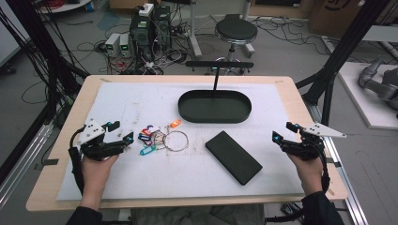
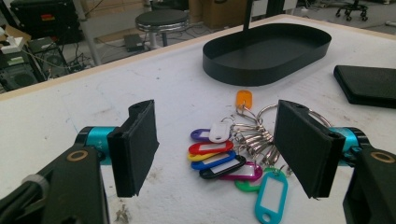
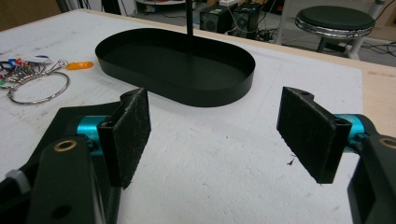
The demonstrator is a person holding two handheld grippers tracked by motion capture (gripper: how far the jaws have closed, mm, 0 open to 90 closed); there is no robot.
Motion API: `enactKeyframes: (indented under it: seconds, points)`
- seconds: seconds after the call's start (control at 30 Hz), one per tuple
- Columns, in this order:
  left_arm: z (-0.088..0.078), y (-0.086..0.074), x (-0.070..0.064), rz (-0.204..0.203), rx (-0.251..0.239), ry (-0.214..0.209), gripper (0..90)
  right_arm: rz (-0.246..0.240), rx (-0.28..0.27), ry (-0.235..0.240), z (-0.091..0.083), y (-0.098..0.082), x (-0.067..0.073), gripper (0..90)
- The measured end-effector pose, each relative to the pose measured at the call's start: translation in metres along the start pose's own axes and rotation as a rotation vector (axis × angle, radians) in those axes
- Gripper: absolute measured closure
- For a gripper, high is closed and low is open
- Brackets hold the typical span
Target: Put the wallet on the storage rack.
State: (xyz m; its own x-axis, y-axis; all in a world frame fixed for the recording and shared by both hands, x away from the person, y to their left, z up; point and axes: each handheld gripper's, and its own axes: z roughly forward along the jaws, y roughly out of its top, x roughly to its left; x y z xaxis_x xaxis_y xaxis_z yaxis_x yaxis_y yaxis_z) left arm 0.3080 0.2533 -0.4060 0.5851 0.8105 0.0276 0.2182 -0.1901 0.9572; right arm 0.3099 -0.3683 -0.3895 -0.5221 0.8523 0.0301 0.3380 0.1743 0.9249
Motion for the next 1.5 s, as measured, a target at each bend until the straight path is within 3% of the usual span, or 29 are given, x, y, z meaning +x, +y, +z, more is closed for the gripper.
enactKeyframes:
  seconds: [0.23,0.33,0.37,0.43,0.53,0.77,0.9,0.93,1.0,1.1,1.2,1.43,1.5]
  points:
    - [0.002,0.000,-0.001,-0.002,0.000,0.019,30.4,-0.001,0.013,0.021,0.004,-0.005,0.001,26.6]
    - [0.002,0.000,-0.001,0.000,0.002,0.025,30.3,-0.038,0.008,0.066,0.005,-0.004,0.008,26.6]
    - [0.002,-0.001,0.000,-0.006,0.001,0.025,30.3,-0.073,0.025,0.076,0.007,-0.003,0.016,27.7]
    - [0.001,-0.001,0.001,-0.014,0.000,0.028,30.3,-0.079,0.040,0.079,0.009,-0.004,0.018,30.6]
    - [-0.002,-0.002,0.002,-0.023,-0.009,0.036,30.3,-0.044,0.083,0.107,0.014,-0.007,0.022,32.9]
    - [-0.006,-0.004,0.005,-0.034,-0.010,0.055,30.3,-0.029,0.151,0.071,0.010,-0.018,0.036,35.5]
    - [-0.009,-0.004,0.004,-0.028,-0.014,0.066,30.3,-0.069,0.233,0.065,0.007,-0.028,0.050,40.9]
    - [-0.009,-0.004,0.004,-0.030,-0.017,0.067,30.3,-0.069,0.233,0.065,0.007,-0.028,0.050,40.9]
    - [-0.010,-0.004,0.004,-0.030,-0.017,0.069,30.3,-0.055,0.291,0.077,0.010,-0.036,0.051,42.9]
    - [-0.009,-0.003,0.003,-0.030,-0.021,0.070,30.3,-0.027,0.323,0.083,0.011,-0.040,0.049,45.4]
    - [-0.006,-0.002,0.003,-0.030,-0.021,0.067,30.3,0.016,0.326,0.108,0.012,-0.044,0.047,45.9]
    - [0.001,0.000,0.001,-0.016,-0.009,0.053,30.3,0.007,0.369,0.124,0.016,-0.050,0.050,48.8]
    - [0.002,0.000,0.001,-0.016,-0.010,0.050,30.3,0.044,0.378,0.138,0.017,-0.051,0.048,48.8]
